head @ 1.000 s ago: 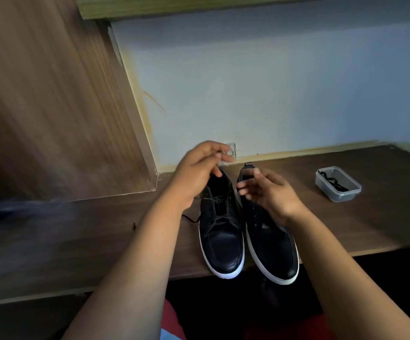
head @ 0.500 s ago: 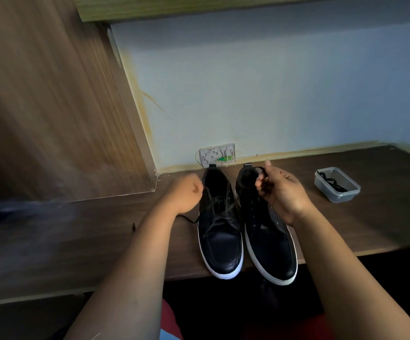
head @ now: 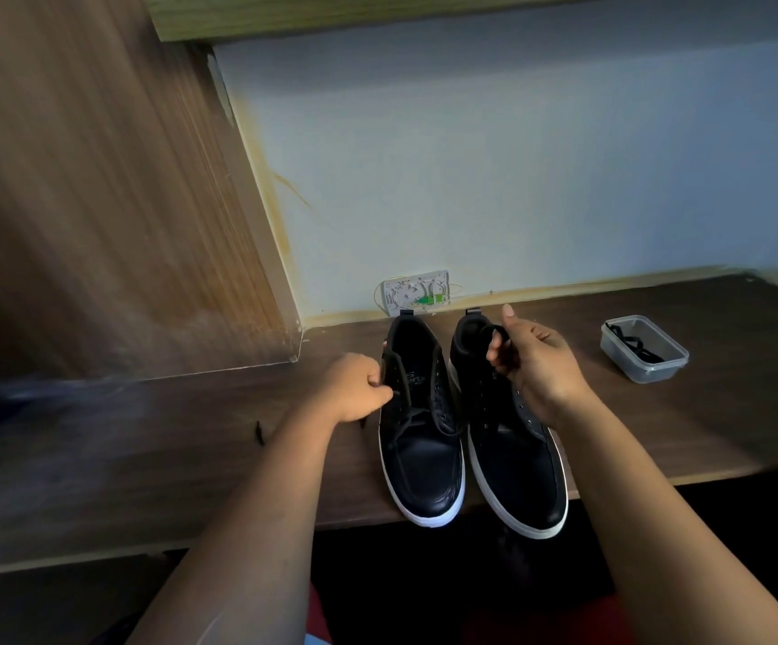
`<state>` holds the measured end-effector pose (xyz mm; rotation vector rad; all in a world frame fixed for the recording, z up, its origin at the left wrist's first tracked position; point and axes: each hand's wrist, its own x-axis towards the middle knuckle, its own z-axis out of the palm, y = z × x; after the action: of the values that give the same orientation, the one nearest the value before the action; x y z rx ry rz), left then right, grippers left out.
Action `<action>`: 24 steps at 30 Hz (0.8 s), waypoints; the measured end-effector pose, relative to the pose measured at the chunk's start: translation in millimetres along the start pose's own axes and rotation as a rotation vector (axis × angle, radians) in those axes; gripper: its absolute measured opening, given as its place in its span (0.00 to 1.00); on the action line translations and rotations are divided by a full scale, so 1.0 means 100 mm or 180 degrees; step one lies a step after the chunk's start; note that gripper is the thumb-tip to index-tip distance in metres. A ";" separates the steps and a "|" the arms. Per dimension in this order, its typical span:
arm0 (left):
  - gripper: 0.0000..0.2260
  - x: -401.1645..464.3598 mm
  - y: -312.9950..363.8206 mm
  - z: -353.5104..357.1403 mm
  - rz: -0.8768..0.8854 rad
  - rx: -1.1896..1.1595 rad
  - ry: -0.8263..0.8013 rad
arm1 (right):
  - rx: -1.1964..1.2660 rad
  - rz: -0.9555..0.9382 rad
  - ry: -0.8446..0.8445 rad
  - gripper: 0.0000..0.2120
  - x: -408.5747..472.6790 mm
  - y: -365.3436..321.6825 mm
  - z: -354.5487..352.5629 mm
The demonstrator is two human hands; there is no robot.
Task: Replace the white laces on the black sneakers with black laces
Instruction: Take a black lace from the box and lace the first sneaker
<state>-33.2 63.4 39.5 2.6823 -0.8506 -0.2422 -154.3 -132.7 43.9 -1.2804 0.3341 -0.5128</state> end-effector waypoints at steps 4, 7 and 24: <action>0.13 -0.05 -0.16 -0.27 -0.0303 0.0030 0.0168 | -0.0044 -0.0005 0.0024 0.21 0.02 0.02 -0.02; 0.11 -0.09 -0.24 -0.34 -0.0496 0.0176 -0.0098 | -0.0042 -0.0030 0.0040 0.20 0.03 0.03 -0.02; 0.11 -0.05 0.53 -0.17 -0.0995 -0.5199 -0.0286 | -0.2514 -0.1085 -0.1783 0.02 -0.23 0.30 0.35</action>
<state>-61.4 29.6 74.6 1.2055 -0.0322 -0.7223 -150.7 -85.5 23.6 -2.2009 -0.1902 -0.2814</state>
